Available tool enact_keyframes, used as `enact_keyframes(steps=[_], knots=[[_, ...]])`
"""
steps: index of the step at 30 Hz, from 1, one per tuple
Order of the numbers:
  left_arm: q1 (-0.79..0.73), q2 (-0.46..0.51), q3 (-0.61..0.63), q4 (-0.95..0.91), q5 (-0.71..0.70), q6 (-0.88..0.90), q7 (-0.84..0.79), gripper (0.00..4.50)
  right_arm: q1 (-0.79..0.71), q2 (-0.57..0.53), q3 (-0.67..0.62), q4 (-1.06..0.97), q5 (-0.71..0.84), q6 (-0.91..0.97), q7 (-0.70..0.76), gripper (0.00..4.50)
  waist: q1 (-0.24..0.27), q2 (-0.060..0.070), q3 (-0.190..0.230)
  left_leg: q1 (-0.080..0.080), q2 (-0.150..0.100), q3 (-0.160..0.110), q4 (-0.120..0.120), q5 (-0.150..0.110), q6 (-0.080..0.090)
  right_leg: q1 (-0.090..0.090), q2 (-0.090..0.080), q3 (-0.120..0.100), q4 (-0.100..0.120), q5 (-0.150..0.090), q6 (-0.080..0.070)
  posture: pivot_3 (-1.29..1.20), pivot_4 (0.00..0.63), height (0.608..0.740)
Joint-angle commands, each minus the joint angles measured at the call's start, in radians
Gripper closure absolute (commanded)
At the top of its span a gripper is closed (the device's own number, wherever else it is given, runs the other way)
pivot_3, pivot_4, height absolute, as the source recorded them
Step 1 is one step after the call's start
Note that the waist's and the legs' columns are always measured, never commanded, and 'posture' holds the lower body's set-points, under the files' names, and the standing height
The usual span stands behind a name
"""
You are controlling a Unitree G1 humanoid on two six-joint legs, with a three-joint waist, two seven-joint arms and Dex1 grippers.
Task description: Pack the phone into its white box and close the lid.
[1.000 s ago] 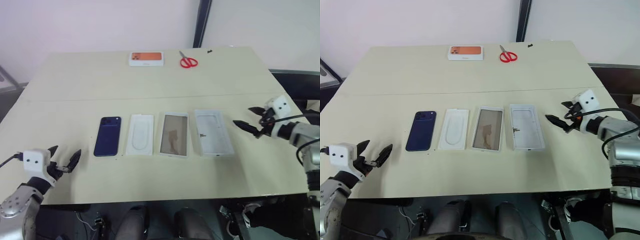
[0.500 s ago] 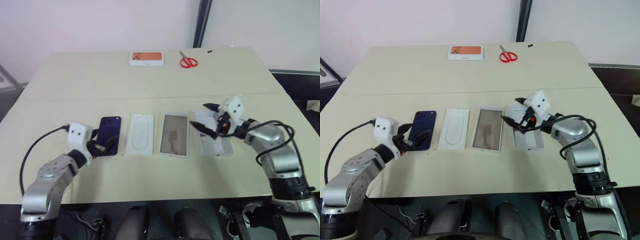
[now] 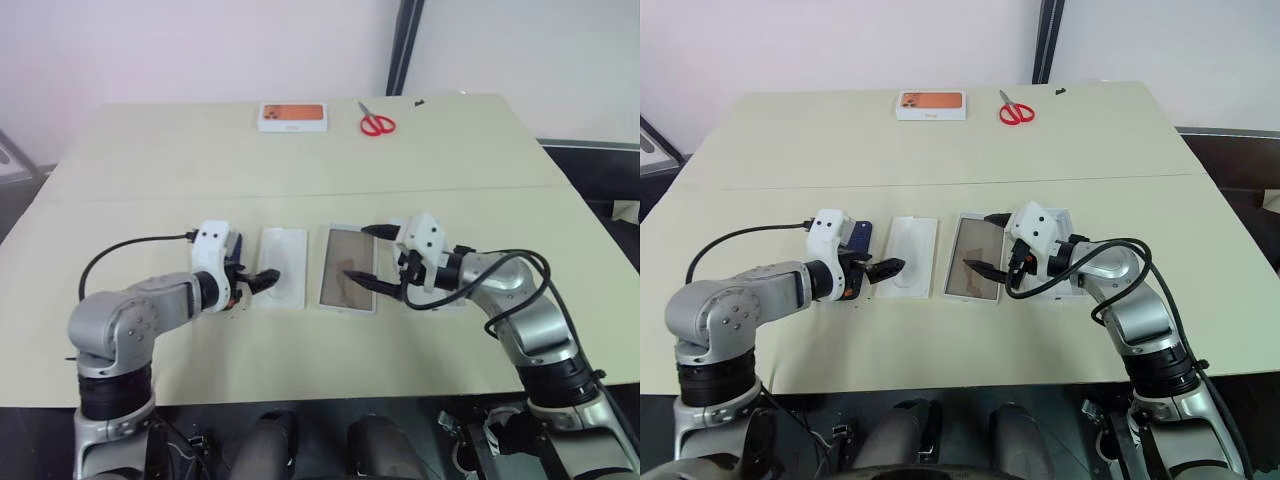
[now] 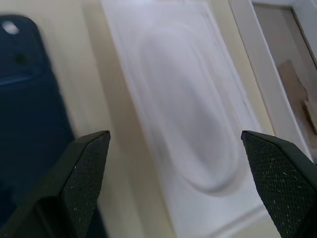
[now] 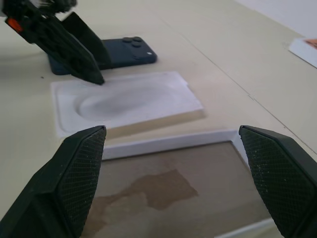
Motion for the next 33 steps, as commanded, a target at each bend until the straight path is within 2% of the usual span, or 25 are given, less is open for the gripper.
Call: enact_keyframes(steps=[1,6,9,12,16,26,33], knots=[[-0.028,-0.031,0.043,0.017,-0.009,0.046,0.016,0.04,-0.013,0.002,-0.008,-0.052,0.012,-0.011,0.002,0.0,0.0,0.0,0.0,0.0,0.0,0.0,0.0,0.0,-0.001,0.0,0.0,0.0,0.0,0.0,0.0,0.0,0.15,0.74],[-0.043,-0.059,0.056,0.08,0.026,0.047,0.04,0.04,-0.013,-0.004,-0.012,-0.068,0.016,-0.002,0.001,0.0,0.0,0.0,0.0,0.0,0.0,0.0,-0.001,0.004,-0.007,0.0,0.0,0.0,0.0,0.0,0.0,0.0,0.15,0.74],[-0.054,-0.079,0.074,0.098,0.038,0.047,0.046,0.84,-0.006,-0.01,-0.015,-0.078,0.012,0.0,-0.001,0.0,0.002,0.0,0.0,0.001,0.0,0.0,0.0,0.004,-0.007,0.001,0.0,0.0,0.0,0.0,0.0,0.0,0.15,0.74],[-0.061,-0.085,0.084,0.12,0.047,0.047,0.038,2.25,0.004,-0.013,-0.015,-0.094,0.011,0.007,-0.007,0.0,0.001,0.0,0.0,0.001,0.0,0.0,-0.001,0.004,-0.007,0.001,0.0,0.0,0.0,0.0,0.0,0.0,0.15,0.74],[-0.07,-0.091,0.107,0.144,0.059,0.047,0.033,4.39,0.014,-0.028,-0.016,-0.129,0.028,0.045,0.001,0.0,0.003,-0.001,0.0,0.001,0.0,0.0,-0.001,0.004,-0.007,0.001,0.0,0.0,0.0,0.0,0.0,0.0,0.15,0.74],[-0.086,-0.107,0.181,0.155,0.076,0.045,0.016,4.46,0.024,-0.062,-0.006,-0.152,0.026,0.073,0.023,0.0,0.0,-0.001,0.0,0.001,0.0,0.0,-0.001,0.004,-0.007,0.001,0.0,0.0,0.0,0.0,0.0,0.0,0.15,0.74],[-0.131,-0.138,0.352,0.157,0.01,0.047,-0.016,4.46,0.015,-0.077,-0.028,-0.15,0.031,0.086,0.021,0.0,0.001,-0.002,0.001,0.001,0.0,0.0,-0.001,0.004,-0.007,0.0,0.0,0.0,0.0,0.0,0.0,0.0,0.15,0.74]])
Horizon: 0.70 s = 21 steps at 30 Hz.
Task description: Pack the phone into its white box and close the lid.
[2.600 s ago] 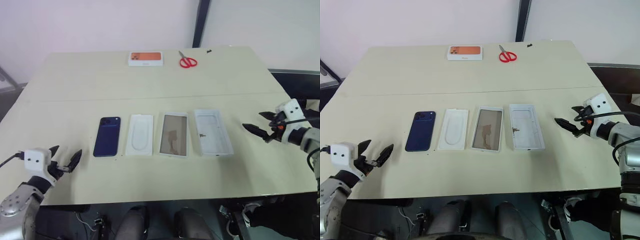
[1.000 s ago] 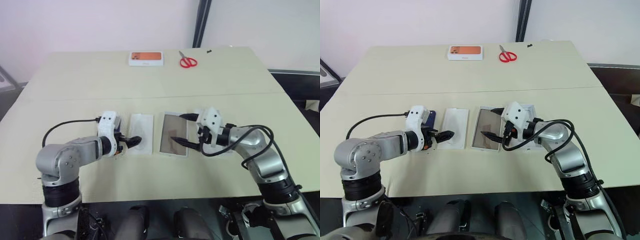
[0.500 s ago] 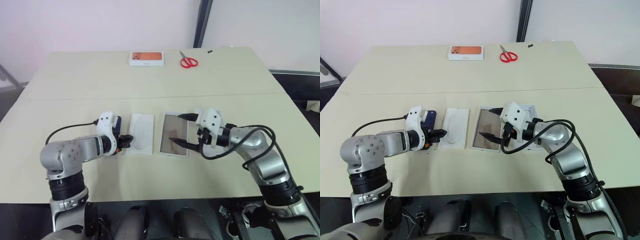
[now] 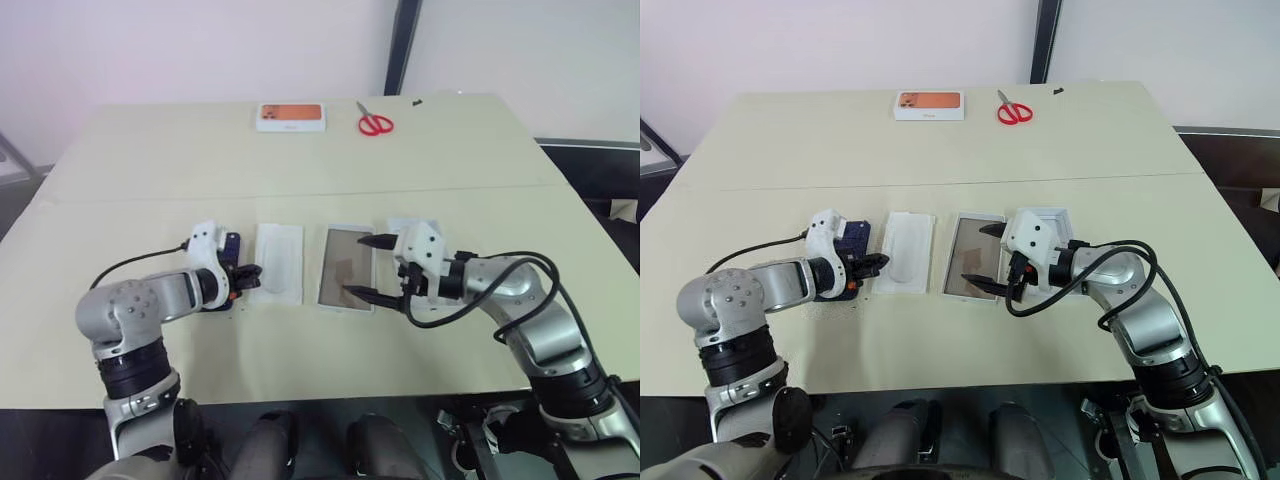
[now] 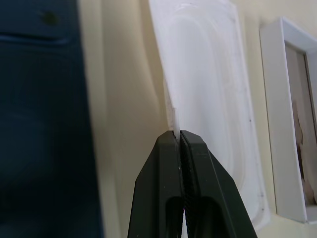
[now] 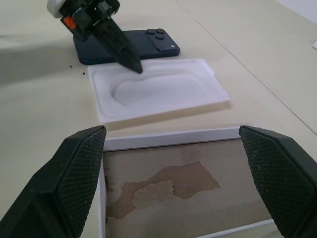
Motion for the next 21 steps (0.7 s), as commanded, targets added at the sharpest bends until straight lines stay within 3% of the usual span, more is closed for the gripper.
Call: enact_keyframes(steps=[1,4,13,21], knots=[[-0.061,-0.015,0.11,-0.002,-0.071,0.009,-0.024,4.46,-0.015,-0.026,-0.041,-0.029,0.015,0.006,-0.001,0.0,0.001,-0.001,0.0,0.0,0.0,0.0,0.0,0.0,0.0,0.0,0.0,0.0,0.0,0.0,0.0,0.0,0.15,0.74],[-0.097,-0.046,0.107,0.004,-0.111,0.009,-0.014,4.46,-0.012,-0.043,-0.062,-0.014,0.011,0.007,-0.013,0.0,0.009,-0.004,0.002,0.0,0.0,-0.001,0.001,0.0,0.0,0.001,0.0,-0.001,0.0,0.0,0.0,0.0,0.15,0.74],[-0.144,-0.25,-0.052,0.011,-0.176,0.009,0.113,4.46,0.014,-0.129,-0.143,0.064,-0.018,-0.053,-0.007,0.0,0.021,-0.005,0.003,-0.001,0.0,0.0,0.001,0.0,0.0,0.001,0.0,-0.001,-0.001,0.0,0.001,0.0,0.15,0.74],[-0.155,-0.327,-0.087,0.043,-0.196,0.009,0.243,4.46,0.038,-0.138,-0.148,0.064,-0.026,-0.075,-0.015,0.0,0.02,-0.006,0.003,-0.001,0.0,0.0,0.001,0.0,0.0,0.001,0.0,0.0,-0.001,0.0,0.001,0.0,0.15,0.74]])
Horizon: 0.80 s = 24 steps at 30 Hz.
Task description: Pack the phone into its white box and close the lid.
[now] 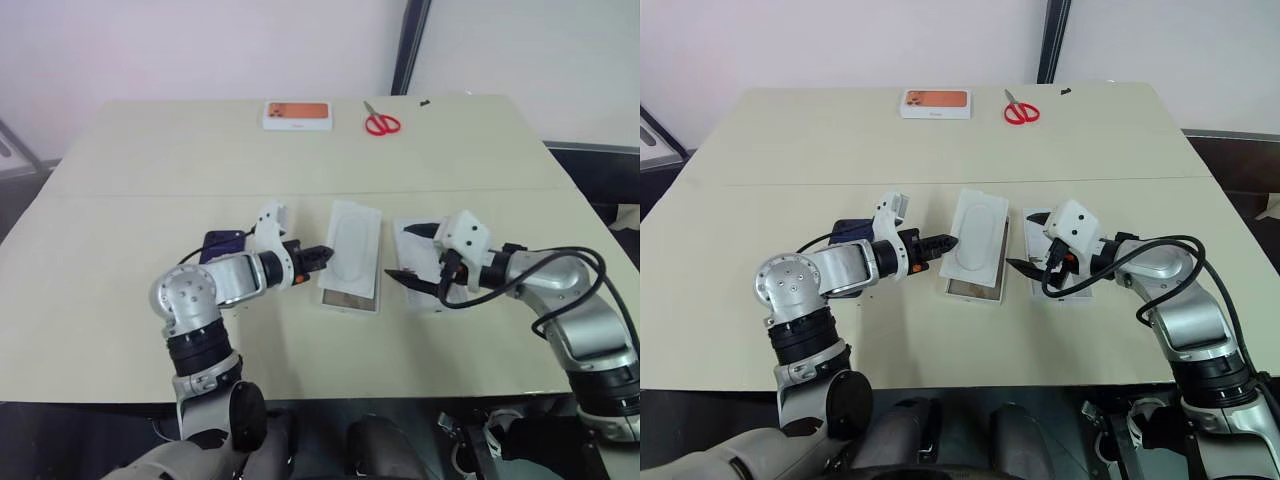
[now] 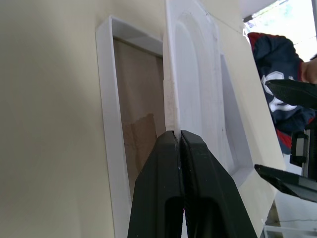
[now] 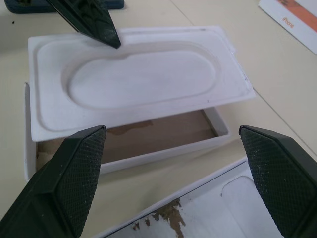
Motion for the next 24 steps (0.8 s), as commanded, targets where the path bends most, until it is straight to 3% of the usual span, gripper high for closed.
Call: enact_keyframes(steps=[1,2,5,12,15,19,24], knots=[[-0.013,-0.018,-0.024,-0.018,-0.041,0.009,0.047,4.46,-0.004,-0.009,-0.028,-0.018,-0.003,-0.029,-0.008,0.0,0.001,0.0,0.0,0.0,0.0,0.0,0.0,0.0,0.0,0.0,0.0,0.0,0.0,0.0,0.0,0.0,0.15,0.74],[-0.008,-0.023,-0.031,-0.022,-0.052,0.009,0.059,4.46,-0.005,-0.007,-0.026,-0.016,-0.004,-0.031,-0.009,0.0,0.003,0.0,0.0,0.0,0.0,0.0,0.0,0.0,0.0,0.0,0.0,0.0,0.0,0.0,0.0,0.0,0.15,0.74],[0.011,-0.016,-0.056,-0.031,-0.095,0.009,0.084,3.53,-0.01,-0.003,-0.02,-0.008,-0.007,-0.039,-0.01,0.0,0.005,0.0,0.0,0.0,0.0,0.0,0.0,0.0,0.0,0.0,0.0,0.0,0.0,0.0,0.0,0.0,0.15,0.74],[0.036,0.061,-0.059,-0.038,-0.202,0.009,0.1,0.23,-0.055,0.023,0.016,0.025,-0.015,-0.041,-0.005,0.0,-0.001,0.0,0.0,0.0,0.0,0.0,0.0,0.001,-0.001,0.0,0.0,0.0,0.0,0.0,0.0,0.0,0.15,0.74],[0.023,0.137,-0.026,-0.048,-0.208,0.009,0.068,0.23,-0.086,0.046,0.049,0.035,-0.03,-0.005,-0.02,0.0,-0.002,0.0,0.0,0.001,0.0,0.0,0.0,0.001,-0.001,0.0,0.0,0.0,0.001,0.0,0.0,0.0,0.15,0.74],[0.048,0.298,-0.057,-0.096,-0.169,-0.087,-0.037,0.2,-0.125,0.098,0.089,0.008,-0.018,0.102,-0.056,1.27,-0.003,0.0,0.0,0.0,0.0,0.0,0.0,0.001,-0.002,-0.001,0.0,0.0,0.001,0.0,0.0,0.0,0.15,0.74],[0.207,0.597,-0.293,-0.188,0.028,-0.423,-0.297,0.2,-0.201,0.158,0.184,0.048,-0.104,0.195,-0.133,3.85,-0.019,0.001,0.0,0.0,0.0,0.0,-0.002,0.001,-0.003,-0.002,0.0,0.001,0.0,0.0,0.0,0.0,0.15,0.74]])
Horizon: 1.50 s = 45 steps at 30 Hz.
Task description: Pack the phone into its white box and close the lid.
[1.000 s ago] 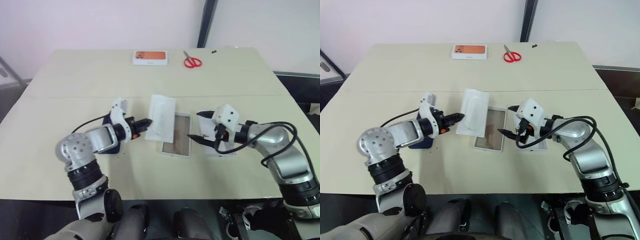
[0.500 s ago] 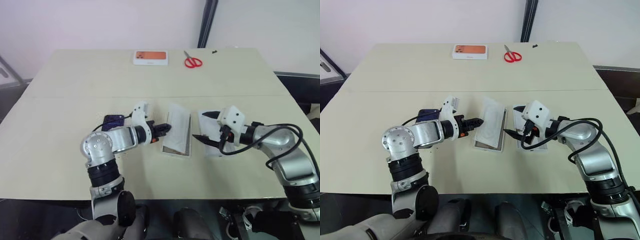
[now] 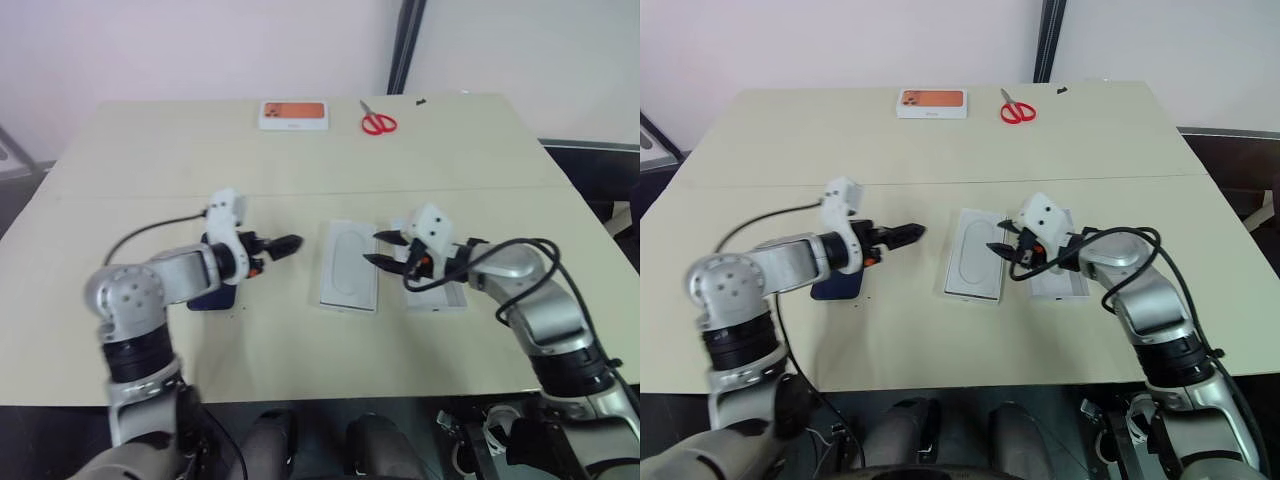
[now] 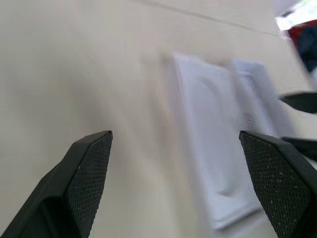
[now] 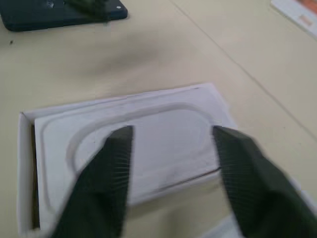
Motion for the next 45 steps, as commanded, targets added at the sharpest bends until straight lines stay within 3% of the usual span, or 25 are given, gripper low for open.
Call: enact_keyframes(steps=[1,4,7,12,19,25,31,37,43,45], knots=[[0.096,0.144,-0.16,-0.072,0.15,-0.27,-0.201,0.2,-0.073,0.039,0.048,0.023,-0.071,0.048,-0.074,4.37,-0.001,0.0,0.0,0.0,0.0,0.0,0.0,0.0,0.0,0.0,0.0,0.0,0.0,0.0,0.0,0.0,0.15,0.74],[0.209,0.26,-0.259,-0.093,0.308,-0.564,-0.359,0.2,-0.131,0.066,0.092,0.094,-0.146,0.039,-0.126,4.45,0.0,0.001,0.001,0.0,0.0,0.0,0.0,0.0,0.0,-0.001,-0.001,0.001,-0.001,0.0,-0.001,0.0,0.15,0.74],[0.319,0.297,-0.276,-0.088,0.393,-0.805,-0.476,0.2,-0.196,0.102,0.125,0.177,-0.19,0.033,-0.154,4.45,-0.001,0.002,0.001,0.0,0.0,0.0,-0.002,0.0,0.0,-0.002,-0.002,0.001,-0.002,0.0,-0.002,0.0,0.15,0.74],[0.432,0.308,-0.261,-0.083,0.426,-0.977,-0.601,0.2,-0.246,0.135,0.197,0.296,-0.269,-0.053,-0.142,4.45,-0.002,0.002,0.001,-0.002,0.0,0.0,-0.004,-0.002,0.003,-0.004,-0.002,0.0,-0.002,0.0,-0.002,0.0,0.15,0.74],[0.476,0.296,-0.255,-0.09,0.436,-1.0,-0.624,0.2,-0.277,0.151,0.26,0.374,-0.337,-0.11,-0.095,4.45,-0.005,0.003,0.002,-0.002,0.0,0.0,-0.003,-0.004,0.007,-0.004,-0.002,0.0,-0.002,0.0,-0.002,0.0,0.15,0.74],[0.503,0.282,-0.254,-0.103,0.442,-0.998,-0.619,0.2,-0.213,0.089,0.283,0.265,-0.32,-0.153,0.061,4.45,-0.004,0.004,0.002,-0.002,0.0,0.0,-0.002,-0.005,0.009,-0.003,-0.002,0.0,-0.001,0.0,-0.002,0.0,0.15,0.74],[0.506,0.263,-0.242,-0.101,0.435,-0.982,-0.597,0.2,-0.211,0.086,0.216,0.235,-0.336,-0.157,0.018,4.45,-0.006,0.004,0.002,-0.001,0.0,0.0,-0.001,-0.005,0.009,-0.003,-0.002,0.0,0.0,0.0,-0.002,0.0,0.15,0.74],[0.494,0.239,-0.177,-0.096,0.388,-0.916,-0.554,0.2,-0.138,0.012,0.098,0.065,-0.237,-0.151,0.082,4.45,0.0,0.004,0.003,-0.002,0.0,0.0,-0.002,-0.005,0.009,-0.003,-0.002,0.0,-0.001,0.0,-0.002,0.0,0.15,0.74],[0.501,0.242,-0.163,-0.083,0.4,-0.918,-0.556,0.2,0.026,-0.071,0.093,-0.171,-0.086,-0.068,0.236,4.45,-0.003,0.005,0.003,-0.002,0.0,0.0,-0.002,-0.005,0.01,-0.002,-0.002,0.0,-0.002,0.0,-0.002,0.0,0.15,0.74],[0.512,0.256,-0.169,-0.09,0.406,-0.938,-0.583,0.2,0.061,-0.095,0.109,-0.216,-0.066,-0.022,0.262,3.92,-0.005,0.005,0.003,-0.002,0.0,0.0,-0.001,-0.005,0.01,-0.002,-0.002,0.0,-0.001,0.0,-0.002,0.0,0.15,0.74]])
